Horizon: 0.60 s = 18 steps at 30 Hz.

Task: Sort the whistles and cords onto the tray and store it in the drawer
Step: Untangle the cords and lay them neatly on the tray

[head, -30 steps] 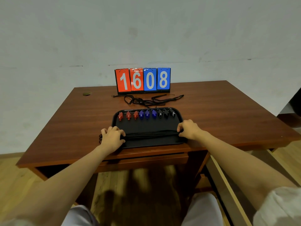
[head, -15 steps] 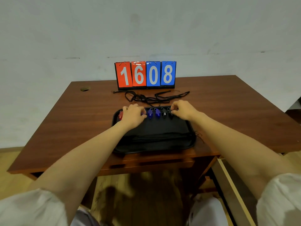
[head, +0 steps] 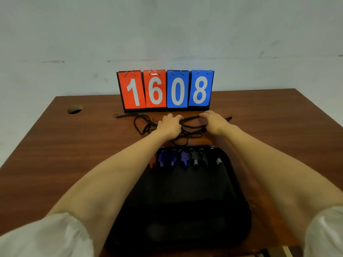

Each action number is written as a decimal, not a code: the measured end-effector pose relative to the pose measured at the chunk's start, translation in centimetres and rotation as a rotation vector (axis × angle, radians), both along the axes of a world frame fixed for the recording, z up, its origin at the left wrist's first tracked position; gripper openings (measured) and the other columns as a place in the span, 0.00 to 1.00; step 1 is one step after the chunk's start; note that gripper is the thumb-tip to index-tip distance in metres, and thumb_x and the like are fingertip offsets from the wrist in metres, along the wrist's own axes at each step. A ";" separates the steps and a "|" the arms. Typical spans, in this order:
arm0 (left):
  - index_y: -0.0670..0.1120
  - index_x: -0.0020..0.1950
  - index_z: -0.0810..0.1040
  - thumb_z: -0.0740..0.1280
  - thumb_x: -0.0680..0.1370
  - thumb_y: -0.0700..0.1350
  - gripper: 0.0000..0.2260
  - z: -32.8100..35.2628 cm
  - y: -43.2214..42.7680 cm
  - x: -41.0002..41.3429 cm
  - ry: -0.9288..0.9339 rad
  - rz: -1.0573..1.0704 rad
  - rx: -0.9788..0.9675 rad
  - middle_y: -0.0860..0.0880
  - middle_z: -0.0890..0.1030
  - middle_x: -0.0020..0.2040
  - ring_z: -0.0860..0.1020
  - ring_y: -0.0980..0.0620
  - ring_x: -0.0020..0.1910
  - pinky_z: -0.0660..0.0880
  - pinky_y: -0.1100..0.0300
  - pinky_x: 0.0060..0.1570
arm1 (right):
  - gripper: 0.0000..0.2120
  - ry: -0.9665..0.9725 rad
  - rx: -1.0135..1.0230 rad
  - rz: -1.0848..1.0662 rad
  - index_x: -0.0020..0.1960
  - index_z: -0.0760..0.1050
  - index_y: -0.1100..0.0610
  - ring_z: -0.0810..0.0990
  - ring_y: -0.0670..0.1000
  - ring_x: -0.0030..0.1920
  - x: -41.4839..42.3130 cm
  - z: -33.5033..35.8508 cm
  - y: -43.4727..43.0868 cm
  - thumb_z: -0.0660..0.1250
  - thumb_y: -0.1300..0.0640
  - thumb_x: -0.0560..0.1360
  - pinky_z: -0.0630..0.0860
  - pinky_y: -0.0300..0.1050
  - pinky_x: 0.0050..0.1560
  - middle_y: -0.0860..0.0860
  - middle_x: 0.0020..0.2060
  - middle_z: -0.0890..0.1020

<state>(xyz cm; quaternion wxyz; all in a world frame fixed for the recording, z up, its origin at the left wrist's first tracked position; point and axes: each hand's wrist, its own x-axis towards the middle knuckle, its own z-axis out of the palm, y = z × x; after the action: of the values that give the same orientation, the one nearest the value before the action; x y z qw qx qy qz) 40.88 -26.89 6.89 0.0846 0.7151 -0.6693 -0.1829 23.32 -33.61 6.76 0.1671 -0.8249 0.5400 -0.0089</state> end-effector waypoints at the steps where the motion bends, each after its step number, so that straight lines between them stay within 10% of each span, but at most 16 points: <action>1: 0.50 0.72 0.65 0.55 0.82 0.46 0.17 -0.4 -0.9 -0.2 0.013 0.001 -0.001 0.41 0.65 0.70 0.64 0.40 0.69 0.62 0.43 0.67 | 0.27 -0.013 0.003 -0.016 0.74 0.62 0.57 0.60 0.59 0.74 0.3 -0.5 -0.9 0.58 0.69 0.76 0.60 0.52 0.74 0.56 0.76 0.59; 10: 0.42 0.67 0.66 0.61 0.79 0.53 0.21 -3.3 -4.7 -1.7 -0.024 0.165 -0.084 0.41 0.71 0.65 0.69 0.40 0.65 0.66 0.45 0.63 | 0.18 -0.027 -0.119 -0.036 0.68 0.70 0.60 0.67 0.60 0.64 2.1 -3.9 -3.7 0.54 0.66 0.80 0.69 0.54 0.64 0.58 0.65 0.70; 18: 0.39 0.63 0.70 0.60 0.78 0.38 0.13 -2.5 -2.6 -2.3 -0.324 -0.054 -0.100 0.40 0.72 0.62 0.68 0.40 0.63 0.66 0.46 0.61 | 0.14 0.077 -0.102 -0.109 0.62 0.66 0.64 0.68 0.62 0.62 0.7 -3.2 -0.3 0.55 0.68 0.77 0.70 0.54 0.59 0.61 0.62 0.69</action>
<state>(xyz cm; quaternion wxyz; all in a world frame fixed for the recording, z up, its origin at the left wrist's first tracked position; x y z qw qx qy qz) 38.60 -29.54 4.41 0.0062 0.7119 -0.7014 -0.0337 24.00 -33.95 3.60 0.1033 -0.8014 0.5889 -0.0136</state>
